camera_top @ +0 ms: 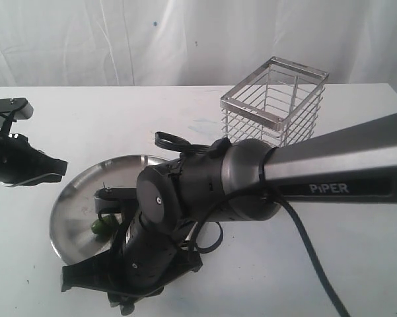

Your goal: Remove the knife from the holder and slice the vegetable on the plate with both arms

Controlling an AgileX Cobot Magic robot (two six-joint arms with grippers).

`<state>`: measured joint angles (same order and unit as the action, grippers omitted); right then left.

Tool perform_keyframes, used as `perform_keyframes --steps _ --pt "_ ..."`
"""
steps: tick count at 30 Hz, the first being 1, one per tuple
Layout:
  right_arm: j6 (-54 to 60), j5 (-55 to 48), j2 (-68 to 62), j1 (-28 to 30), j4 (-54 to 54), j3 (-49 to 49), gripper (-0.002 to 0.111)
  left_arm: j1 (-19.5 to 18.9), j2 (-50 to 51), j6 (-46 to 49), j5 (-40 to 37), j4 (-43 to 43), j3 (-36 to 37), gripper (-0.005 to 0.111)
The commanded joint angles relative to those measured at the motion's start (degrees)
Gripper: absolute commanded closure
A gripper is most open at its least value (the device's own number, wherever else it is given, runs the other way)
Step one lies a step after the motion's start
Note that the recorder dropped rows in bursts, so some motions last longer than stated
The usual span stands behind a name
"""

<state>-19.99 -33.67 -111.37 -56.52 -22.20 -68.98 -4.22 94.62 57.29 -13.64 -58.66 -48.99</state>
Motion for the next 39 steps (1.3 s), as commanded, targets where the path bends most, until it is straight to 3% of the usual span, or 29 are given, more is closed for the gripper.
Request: perform_keyframes --steps 1,22,29,32,39 --pt "1.98 1.26 -0.05 -0.09 -0.28 -0.24 0.108 -0.3 -0.13 -0.34 -1.01 -0.86 0.32 0.107" --pt "-0.4 -1.11 -0.18 -0.09 1.87 -0.24 0.108 -0.3 -1.08 -0.76 -1.33 -3.8 0.32 0.107" --pt "-1.0 -1.48 -0.18 -0.09 2.45 -0.24 0.108 -0.08 -6.75 0.01 -8.95 -7.52 0.32 0.107" --pt "-1.0 -1.48 -0.18 -0.09 2.54 -0.24 0.108 1.88 -7.0 4.14 -12.29 -11.25 0.32 0.107" --pt "-1.0 -1.38 -0.18 -0.09 2.47 -0.24 0.108 9.03 -3.44 10.28 -10.6 -16.15 0.32 0.107"
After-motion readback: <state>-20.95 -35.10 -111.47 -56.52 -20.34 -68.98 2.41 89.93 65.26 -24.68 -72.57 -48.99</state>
